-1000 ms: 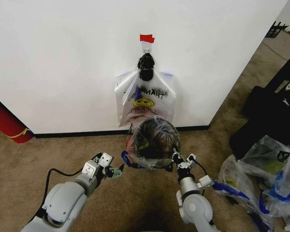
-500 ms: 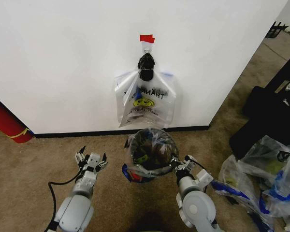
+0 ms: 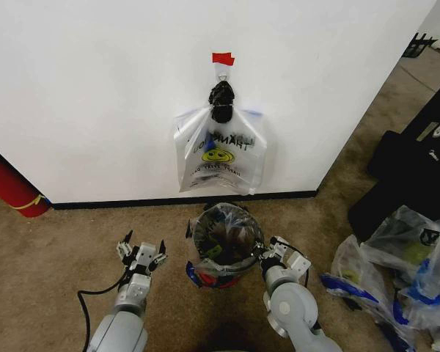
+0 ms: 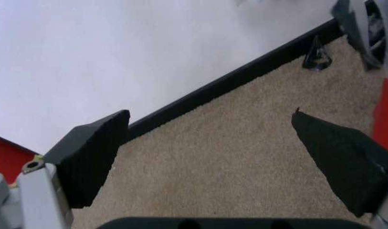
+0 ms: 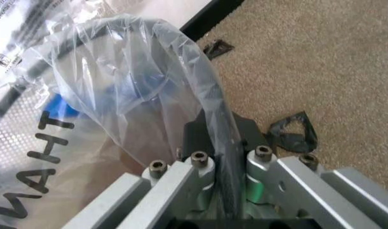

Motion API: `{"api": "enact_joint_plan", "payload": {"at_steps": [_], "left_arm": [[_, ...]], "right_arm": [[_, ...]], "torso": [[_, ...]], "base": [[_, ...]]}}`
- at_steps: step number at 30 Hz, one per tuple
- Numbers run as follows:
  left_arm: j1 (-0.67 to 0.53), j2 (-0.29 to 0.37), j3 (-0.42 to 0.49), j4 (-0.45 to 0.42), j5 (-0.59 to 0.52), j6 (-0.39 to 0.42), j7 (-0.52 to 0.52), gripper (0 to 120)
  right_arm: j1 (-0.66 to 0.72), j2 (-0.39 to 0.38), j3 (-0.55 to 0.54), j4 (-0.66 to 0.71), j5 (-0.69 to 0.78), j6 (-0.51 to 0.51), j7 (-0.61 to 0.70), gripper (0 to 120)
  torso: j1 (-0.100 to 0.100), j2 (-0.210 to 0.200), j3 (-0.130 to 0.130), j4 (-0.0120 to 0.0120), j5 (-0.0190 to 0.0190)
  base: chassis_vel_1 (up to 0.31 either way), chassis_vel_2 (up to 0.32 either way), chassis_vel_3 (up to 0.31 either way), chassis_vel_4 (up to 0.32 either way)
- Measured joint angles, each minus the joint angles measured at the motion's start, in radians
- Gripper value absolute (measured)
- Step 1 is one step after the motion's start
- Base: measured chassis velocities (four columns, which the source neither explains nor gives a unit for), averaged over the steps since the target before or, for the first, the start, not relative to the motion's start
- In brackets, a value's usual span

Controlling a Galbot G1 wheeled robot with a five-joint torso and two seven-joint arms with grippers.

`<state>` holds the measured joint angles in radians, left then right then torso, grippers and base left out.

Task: Pick up the garbage bag from the wall and place it over the trash bin.

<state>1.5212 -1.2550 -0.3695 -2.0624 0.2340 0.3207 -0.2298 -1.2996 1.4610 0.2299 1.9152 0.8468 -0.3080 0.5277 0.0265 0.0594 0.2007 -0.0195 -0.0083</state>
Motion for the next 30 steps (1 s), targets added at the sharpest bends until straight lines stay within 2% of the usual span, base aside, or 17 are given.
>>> {"api": "enact_joint_plan", "payload": {"at_steps": [6, 11, 12, 15, 20, 22, 27, 30], "left_arm": [[0.003, -0.009, 0.004, 0.0, 0.003, -0.004, 0.0, 100], [0.007, -0.012, 0.004, 0.0, 0.005, -0.011, -0.001, 100], [0.013, -0.013, 0.006, 0.001, 0.011, -0.019, -0.003, 100], [0.016, -0.015, 0.007, 0.002, 0.015, -0.024, -0.005, 100], [0.027, -0.017, 0.008, 0.002, 0.022, -0.036, -0.012, 100], [0.029, -0.018, 0.008, 0.001, 0.022, -0.037, -0.012, 100], [0.036, -0.019, 0.008, -0.004, 0.027, -0.043, -0.017, 100], [0.04, -0.019, 0.008, -0.004, 0.031, -0.047, -0.02, 100]], "right_arm": [[-0.002, 0.0, 0.001, -0.006, -0.004, 0.003, -0.016, 0], [0.001, 0.001, 0.001, -0.008, -0.003, 0.003, -0.017, 4], [0.003, 0.004, 0.001, -0.011, -0.003, 0.003, -0.017, 11], [0.003, 0.006, 0.0, -0.013, -0.003, 0.003, -0.018, 15], [0.006, 0.015, 0.0, -0.021, -0.006, 0.004, -0.018, 38], [0.006, 0.016, 0.0, -0.02, -0.006, 0.004, -0.018, 41], [-0.004, 0.018, -0.003, 0.0, -0.011, 0.005, -0.023, 63], [-0.01, 0.017, -0.003, 0.01, -0.016, 0.011, -0.033, 71]], "torso": [[0.0, 0.0, 0.0, 0.0001, 0.0003], [0.0, 0.0, 0.0, 0.0002, 0.0003], [0.0, 0.0, 0.0, 0.0003, 0.0005], [0.0, 0.0, 0.0, 0.0003, 0.0004], [0.0, 0.0, 0.0, 0.0003, 0.0005], [0.0, 0.0, 0.0, 0.0003, 0.0005], [0.0, 0.0, 0.0, 0.0003, 0.0006], [0.0, 0.0, 0.0, 0.0003, 0.0005]], "base": [[0.0, 0.0, 0.0, 0.0], [0.0, 0.0, 0.0, 0.0], [0.0, 0.0, 0.0, 0.0], [0.0, 0.0, 0.0, 0.0], [0.0, 0.0, 0.0, 0.0], [0.0, 0.0, 0.0, 0.0], [0.0, 0.0, 0.0, 0.0], [0.0, 0.0, 0.0, 0.0]]}}
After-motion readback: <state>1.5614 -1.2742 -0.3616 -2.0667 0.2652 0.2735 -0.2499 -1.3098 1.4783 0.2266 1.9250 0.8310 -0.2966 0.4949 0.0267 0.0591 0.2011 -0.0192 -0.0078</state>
